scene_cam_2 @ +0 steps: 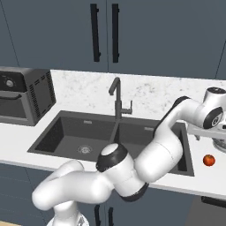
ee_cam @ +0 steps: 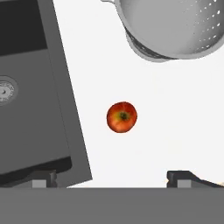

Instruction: Put the colander in the sink, put the apple in the colander, and turn on the sink faucet and pour water over the colander.

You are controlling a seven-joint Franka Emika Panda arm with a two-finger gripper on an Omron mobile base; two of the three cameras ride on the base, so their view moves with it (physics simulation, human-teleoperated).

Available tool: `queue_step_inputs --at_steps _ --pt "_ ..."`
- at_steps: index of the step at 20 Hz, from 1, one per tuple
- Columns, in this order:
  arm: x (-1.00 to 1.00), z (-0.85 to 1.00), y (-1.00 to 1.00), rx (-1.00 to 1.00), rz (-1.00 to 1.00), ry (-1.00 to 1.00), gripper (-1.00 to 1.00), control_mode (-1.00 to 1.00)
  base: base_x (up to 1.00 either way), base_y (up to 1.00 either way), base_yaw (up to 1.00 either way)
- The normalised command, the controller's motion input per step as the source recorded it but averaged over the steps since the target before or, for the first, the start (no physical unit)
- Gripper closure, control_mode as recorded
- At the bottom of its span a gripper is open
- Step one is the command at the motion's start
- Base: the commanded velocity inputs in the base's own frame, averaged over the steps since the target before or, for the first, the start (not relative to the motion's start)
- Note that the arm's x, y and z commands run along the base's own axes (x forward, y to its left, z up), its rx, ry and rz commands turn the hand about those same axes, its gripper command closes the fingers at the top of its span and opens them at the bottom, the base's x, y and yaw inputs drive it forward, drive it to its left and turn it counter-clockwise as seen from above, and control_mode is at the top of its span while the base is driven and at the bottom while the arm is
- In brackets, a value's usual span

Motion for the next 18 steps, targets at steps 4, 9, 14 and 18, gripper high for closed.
queue_step_inputs --at_steps 4,9,14,18 --pt "0.49 -0.28 0.00 0.00 0.00 0.00 -1.00 -1.00 0.00 0.00 0.00" --pt "0.43 -0.34 -0.04 0.00 0.02 0.00 -1.00 -1.00 0.00 0.00 0.00" --pt "0.27 -0.36 -0.06 0.00 0.05 0.00 -1.00 -1.00 0.00 0.00 0.00" --pt "0.11 -0.16 -0.02 0.00 0.08 0.00 -1.00 -1.00 0.00 0.00 0.00"
